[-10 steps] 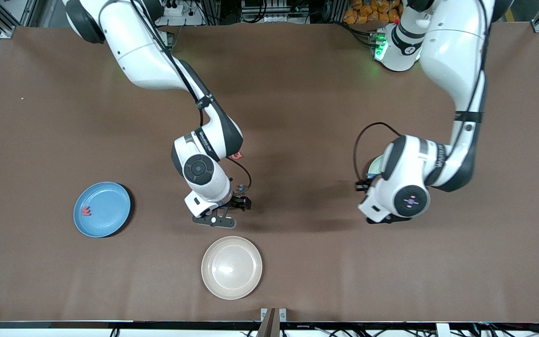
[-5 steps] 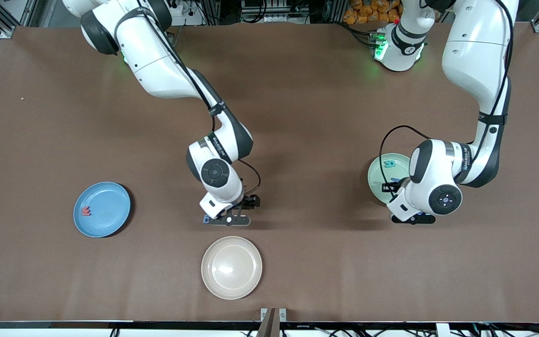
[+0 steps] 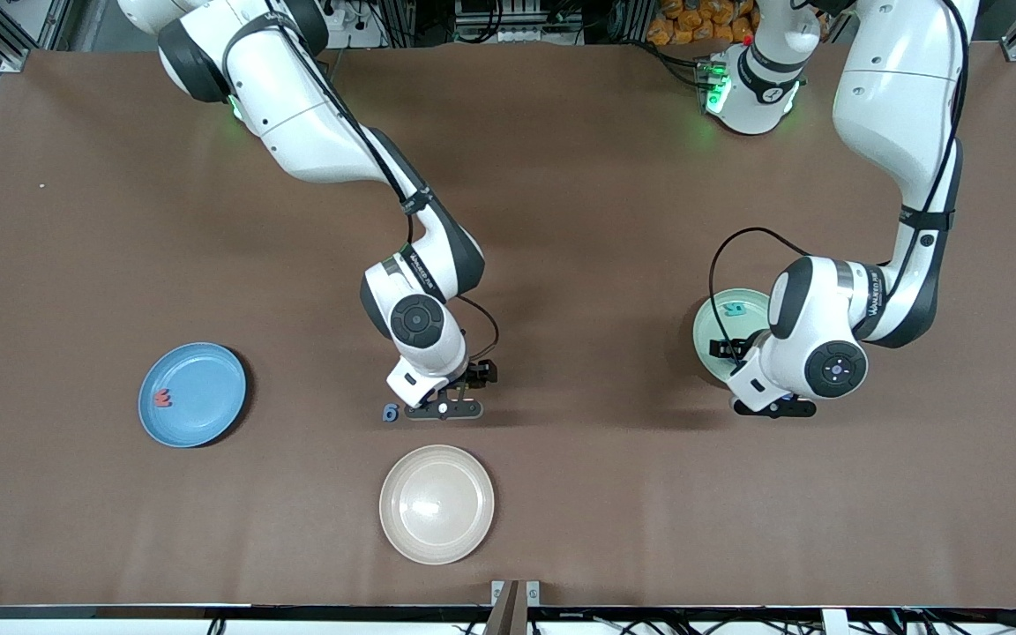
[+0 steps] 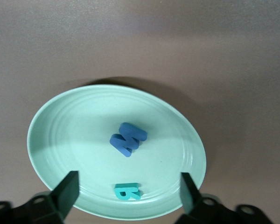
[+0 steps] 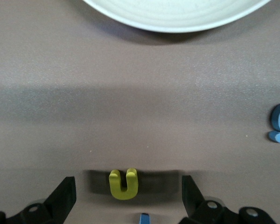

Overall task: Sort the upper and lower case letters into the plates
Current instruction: 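Release the blue W onto the green plate while the right gripper grasps yellow u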

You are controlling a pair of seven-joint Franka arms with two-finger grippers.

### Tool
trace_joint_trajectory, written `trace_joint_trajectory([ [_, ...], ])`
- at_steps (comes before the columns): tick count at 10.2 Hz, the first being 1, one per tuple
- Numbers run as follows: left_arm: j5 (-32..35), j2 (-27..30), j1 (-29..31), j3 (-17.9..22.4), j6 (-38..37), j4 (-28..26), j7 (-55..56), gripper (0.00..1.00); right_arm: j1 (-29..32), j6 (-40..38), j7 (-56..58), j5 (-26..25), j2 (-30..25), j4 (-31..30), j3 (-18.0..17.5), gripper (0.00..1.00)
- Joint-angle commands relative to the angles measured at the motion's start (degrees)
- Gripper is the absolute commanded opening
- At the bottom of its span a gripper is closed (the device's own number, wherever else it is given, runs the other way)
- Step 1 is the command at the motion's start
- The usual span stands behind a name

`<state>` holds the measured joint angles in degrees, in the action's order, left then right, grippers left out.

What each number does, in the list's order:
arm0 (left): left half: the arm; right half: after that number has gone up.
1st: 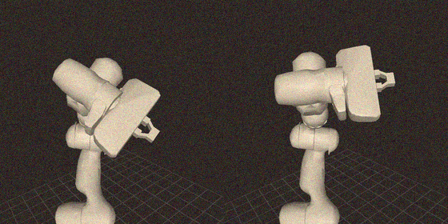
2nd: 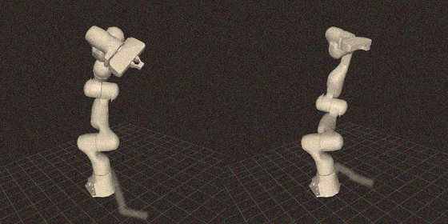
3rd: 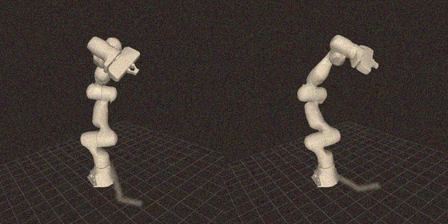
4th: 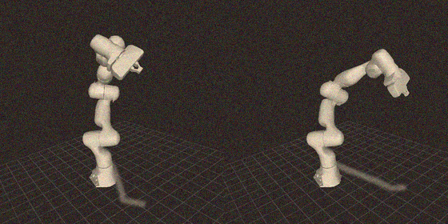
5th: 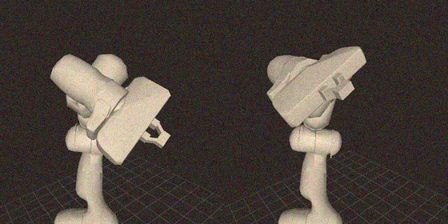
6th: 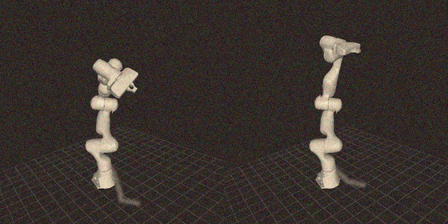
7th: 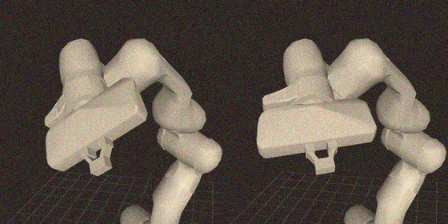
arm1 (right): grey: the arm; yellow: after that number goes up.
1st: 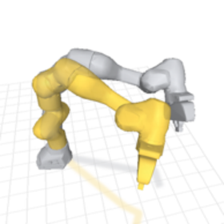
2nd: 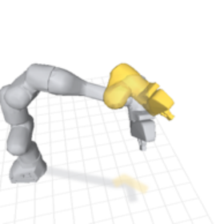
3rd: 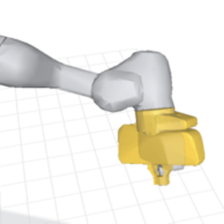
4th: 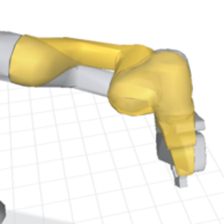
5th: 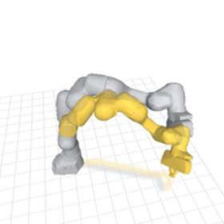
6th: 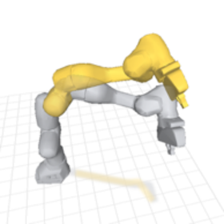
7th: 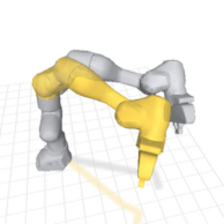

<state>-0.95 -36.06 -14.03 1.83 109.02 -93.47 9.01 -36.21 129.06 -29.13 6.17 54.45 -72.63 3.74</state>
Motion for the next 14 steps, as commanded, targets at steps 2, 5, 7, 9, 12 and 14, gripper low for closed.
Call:
trace_joint_trajectory([
  [2, 0.16, 1.78, -0.73, -0.24, 0.85, -1.1, 1.28, 1.0, -0.53, -0.56, 0.57, 0.33, 1.88, 1.88, 0.13, 1.0],
  [5, -0.46, 2.05, -0.65, -0.6, 0.85, -0.4, 3.21, 1.0, -1.23, -0.21, 0.39, 0.33, 2.41, 1.97, 0.13, 1.0],
  [7, -0.54, 1.52, -0.91, -0.6, 0.93, 1.01, 3.56, 1.0, -1.32, -0.21, 0.39, 0.24, 2.41, 2.06, 0.13, 1.0],
  [9, -5.43, 1.26, -0.73, -0.6, 1.28, 1.1, 5.13, 1.0, -1.41, -0.21, 0.48, 0.07, 2.41, 2.06, 0.22, 0.91],
  [12, -9.77, -0.67, -5.82, -0.51, 7.16, 1.19, 15.57, 1.0, -1.58, -0.12, 0.39, -1.6, 2.41, 2.06, 0.31, 0.0],
  [14, -10.04, -3.04, -6.35, -0.51, 7.61, 4.6, 17.62, 1.0, -1.41, -0.12, 0.57, -1.6, 2.33, 2.06, 0.31, 0.0],
])
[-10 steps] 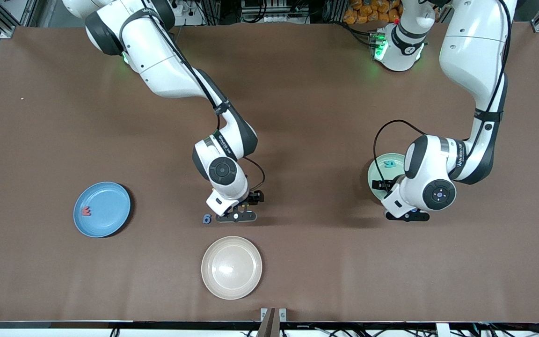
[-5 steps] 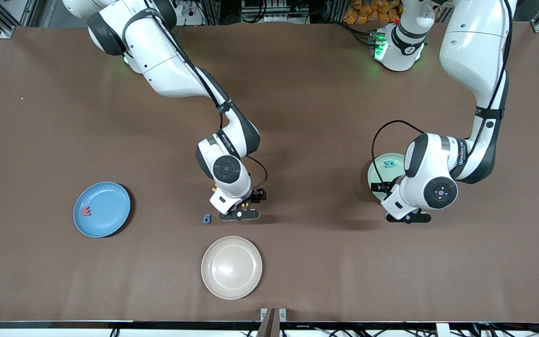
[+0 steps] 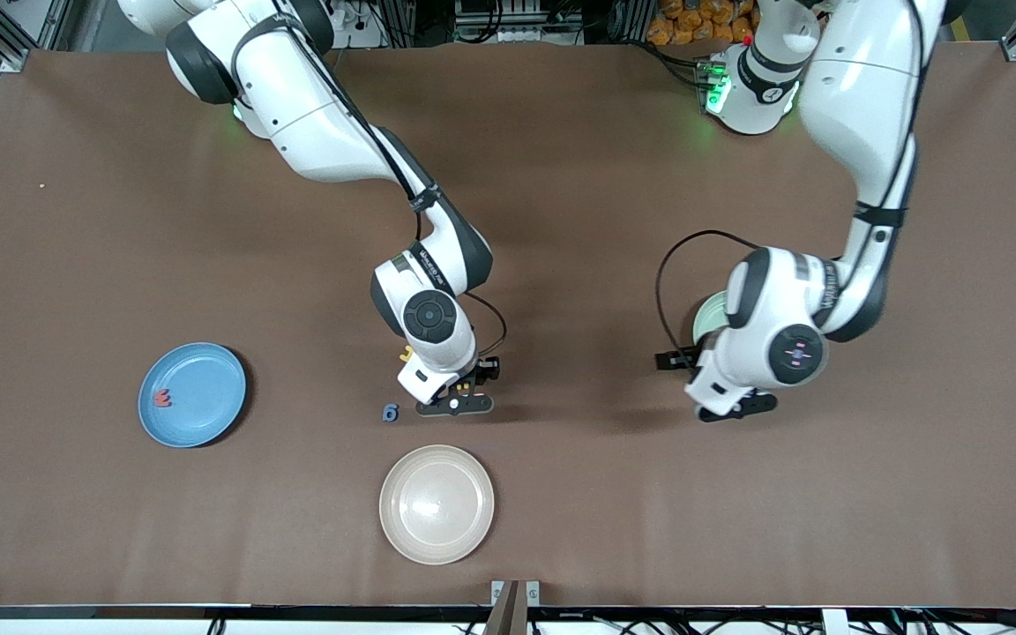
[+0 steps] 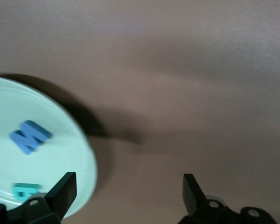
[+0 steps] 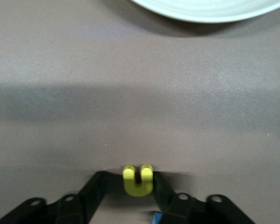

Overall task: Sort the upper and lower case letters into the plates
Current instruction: 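Carry the yellow u to the blue plate while the left gripper returns to letters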

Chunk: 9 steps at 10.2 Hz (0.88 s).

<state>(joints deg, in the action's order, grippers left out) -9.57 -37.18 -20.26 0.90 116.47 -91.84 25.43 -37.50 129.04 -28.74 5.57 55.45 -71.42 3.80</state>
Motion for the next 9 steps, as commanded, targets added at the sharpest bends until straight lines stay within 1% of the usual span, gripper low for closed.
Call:
trace_joint_trajectory([
  [1, -1.33, -1.93, -0.74, 0.5, 0.16, 3.07, 1.12, 1.0, 0.14, -0.1, 0.27, -1.0, 1.06, 0.93, 0.24, 0.0],
  [3, -1.42, -1.75, -0.4, 0.42, 0.16, 3.25, 1.11, 1.0, 0.93, -0.19, 0.18, -1.0, -0.42, 0.93, 0.5, 0.0],
  [5, -1.77, -1.66, -0.22, 0.42, 0.16, 3.42, 1.11, 1.0, 4.08, -0.89, 0.27, -0.74, -3.23, 1.2, 0.51, 0.0],
  [6, -3.25, -1.75, -0.31, 0.5, 0.16, 4.47, 2.07, 1.0, 6.19, -1.15, 0.35, -0.56, -4.64, 1.11, 0.59, 0.0],
  [7, -4.48, -1.84, -1.01, 0.42, 0.33, 4.91, 4.17, 1.0, 9.34, -3.24, 0.18, 0.14, -6.65, 1.11, 0.33, 0.0],
  [9, -4.41, -2.19, -5.82, 0.41, 4.26, 5.18, 9.61, 1.0, 15.05, -8.87, -0.17, 0.14, -8.6, 1.2, 0.33, 0.0],
])
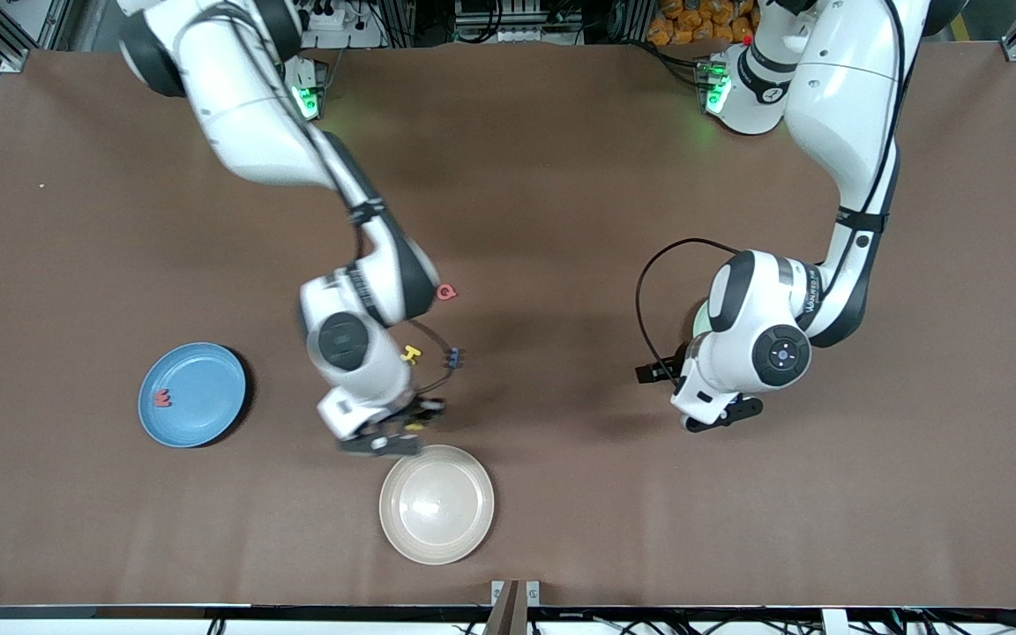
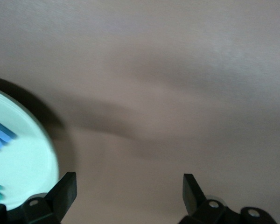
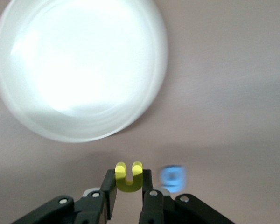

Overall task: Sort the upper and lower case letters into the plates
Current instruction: 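Carry the yellow u to the blue plate while the left gripper returns to letters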

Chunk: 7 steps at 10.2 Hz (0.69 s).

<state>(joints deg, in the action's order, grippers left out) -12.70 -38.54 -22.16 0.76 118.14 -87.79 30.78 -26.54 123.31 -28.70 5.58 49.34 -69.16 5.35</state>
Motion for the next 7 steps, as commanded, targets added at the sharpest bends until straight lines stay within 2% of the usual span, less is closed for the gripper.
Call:
trace_joint_trajectory([
  [1, -0.75, -1.45, -6.65, 0.65, 5.49, 1.13, 5.33, 1.0, 8.3, -6.73, -0.05, 0.04, -3.19, -1.5, -0.95, 0.0],
  [3, -0.48, -2.33, -13.06, 0.91, 12.17, 1.22, 6.56, 1.0, 14.04, -8.52, 0.13, -0.75, -3.02, -2.2, -1.04, 0.0],
  [5, -0.39, -3.82, -19.21, 1.35, 19.02, 1.4, 16.1, 1.0, 18.95, -9.93, 0.91, -1.19, -2.49, -3.95, -0.86, 0.0],
  [6, 0.65, -4.87, -22.11, 1.44, 20.62, 2.09, 19.63, 1.0, 20.2, -10.11, 4.58, -1.8, -2.75, -5.53, -0.78, 0.0],
  [7, 4.93, -4.97, -25.27, 2.83, 20.64, 2.28, 23.67, 1.0, 20.91, -10.02, 7.4, -2.5, -3.02, -6.94, 0.01, 0.0],
])
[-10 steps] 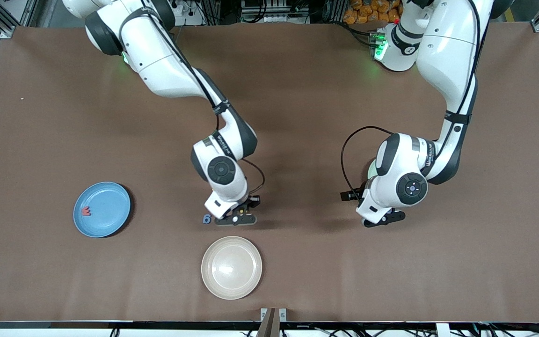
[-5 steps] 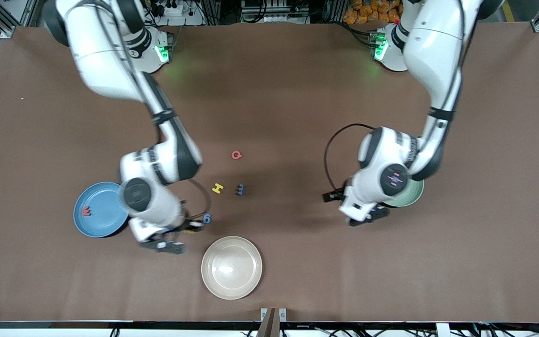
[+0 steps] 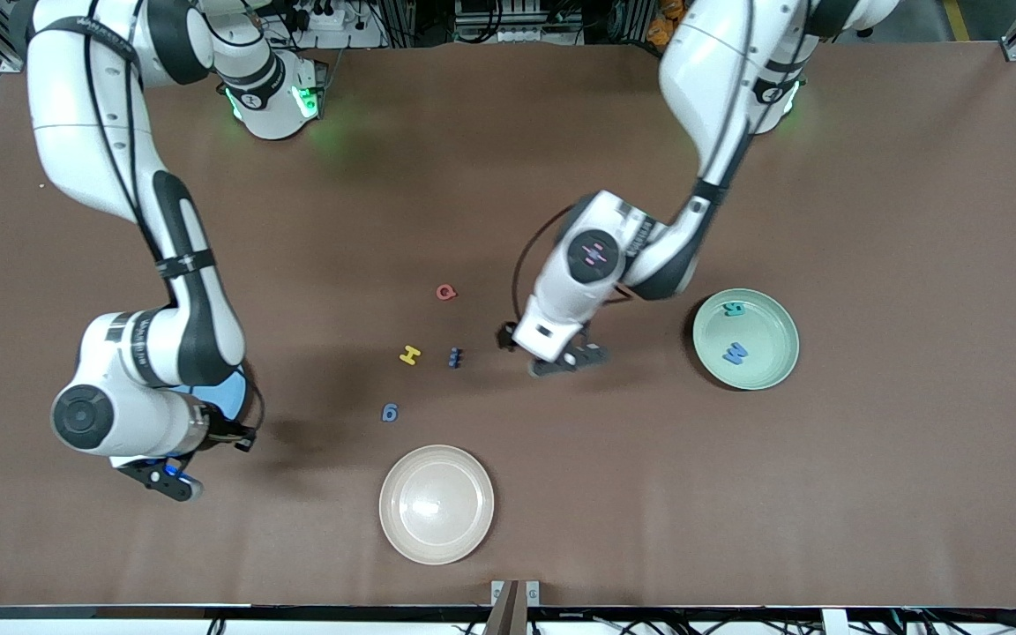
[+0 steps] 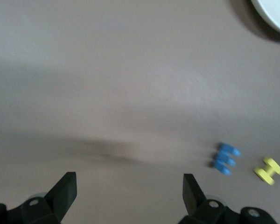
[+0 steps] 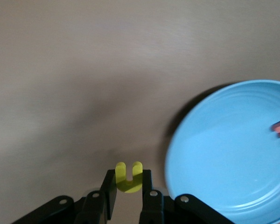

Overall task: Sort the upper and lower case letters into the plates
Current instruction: 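Carry the yellow u to the blue plate while the left gripper returns to letters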

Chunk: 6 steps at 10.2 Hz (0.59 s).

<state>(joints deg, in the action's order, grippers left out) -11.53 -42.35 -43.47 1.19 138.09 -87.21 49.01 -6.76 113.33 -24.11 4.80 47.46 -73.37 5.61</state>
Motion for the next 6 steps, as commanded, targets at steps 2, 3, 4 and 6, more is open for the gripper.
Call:
trace_joint_trajectory([
  [2, 17.97, -1.15, -9.41, 2.5, -1.93, 1.34, 10.48, 1.0, 1.05, 0.66, 5.03, -5.22, -1.49, -4.93, 0.45, 0.0],
  [3, 22.56, -1.32, -11.87, 2.41, -3.51, 1.25, 10.32, 1.0, 1.14, 1.45, 5.21, -7.85, -2.02, -6.16, 0.45, 0.0],
  [4, 26.26, -1.33, -13.73, 2.32, -3.88, 1.16, 10.14, 1.0, 1.23, 1.98, 6.0, -8.92, -2.2, -6.87, 0.45, 0.0],
  [6, 27.08, -1.67, -14.27, 1.45, -3.45, 1.77, 6.22, 1.0, 1.58, 1.72, 7.06, -9.02, -2.72, -7.84, 0.37, 0.0],
])
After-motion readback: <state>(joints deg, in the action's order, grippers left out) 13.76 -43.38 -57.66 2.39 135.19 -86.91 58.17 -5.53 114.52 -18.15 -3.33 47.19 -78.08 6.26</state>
